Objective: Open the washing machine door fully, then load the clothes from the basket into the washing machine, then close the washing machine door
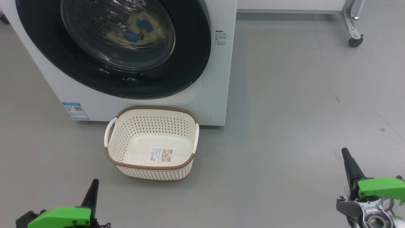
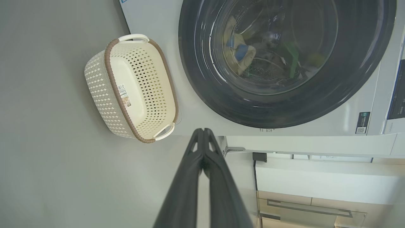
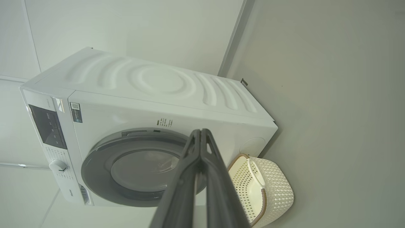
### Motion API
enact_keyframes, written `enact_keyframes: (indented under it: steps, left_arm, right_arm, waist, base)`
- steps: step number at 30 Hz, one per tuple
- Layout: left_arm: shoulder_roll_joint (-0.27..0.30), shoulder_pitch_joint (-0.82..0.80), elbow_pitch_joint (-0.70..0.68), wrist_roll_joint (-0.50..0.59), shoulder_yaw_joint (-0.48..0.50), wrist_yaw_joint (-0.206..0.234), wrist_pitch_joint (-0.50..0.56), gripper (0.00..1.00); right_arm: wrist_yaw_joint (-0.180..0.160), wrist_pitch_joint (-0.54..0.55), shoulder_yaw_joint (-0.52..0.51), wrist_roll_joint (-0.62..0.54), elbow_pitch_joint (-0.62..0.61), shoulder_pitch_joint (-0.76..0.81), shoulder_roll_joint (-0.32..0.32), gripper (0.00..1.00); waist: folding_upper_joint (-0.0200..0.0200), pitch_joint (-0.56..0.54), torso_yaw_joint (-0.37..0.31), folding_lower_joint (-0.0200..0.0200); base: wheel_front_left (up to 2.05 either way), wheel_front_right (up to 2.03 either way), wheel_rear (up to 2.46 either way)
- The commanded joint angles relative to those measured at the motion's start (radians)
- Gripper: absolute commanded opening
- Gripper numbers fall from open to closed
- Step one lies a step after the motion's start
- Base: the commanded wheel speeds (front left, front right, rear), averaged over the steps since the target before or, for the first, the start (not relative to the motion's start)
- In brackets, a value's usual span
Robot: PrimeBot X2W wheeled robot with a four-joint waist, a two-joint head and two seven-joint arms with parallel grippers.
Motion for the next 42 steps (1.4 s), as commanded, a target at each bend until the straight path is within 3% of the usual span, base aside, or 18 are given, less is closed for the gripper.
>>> enact_keyframes:
  steps: [1, 22, 42]
  left_arm:
    - [0.005, -0.056, -0.028, -0.028, 0.041, -0.003, 0.012, 0.0]
    - [-0.017, -0.065, -0.028, -0.217, 0.108, -0.004, 0.07, 0.0]
    - [-0.02, -0.066, -0.028, -0.215, 0.113, -0.004, 0.074, 0.0]
  right_arm:
    - [-0.002, 0.011, 0.013, 0.033, -0.039, -0.055, -0.013, 0.0]
    - [-0.003, 0.07, 0.014, 0.274, -0.049, -0.066, -0.014, 0.0]
    - [-0.003, 0.071, 0.014, 0.277, -0.049, -0.066, -0.014, 0.0]
  waist:
    - [0.0, 0.0, -0.001, 0.0]
    - [0.0, -0.007, -0.014, 0.0]
    - [0.0, -0.007, -0.014, 0.0]
  base:
    - [0.0, 0.0, 0.0]
    - [0.0, 0.0, 0.0]
    - [0.0, 0.0, 0.0]
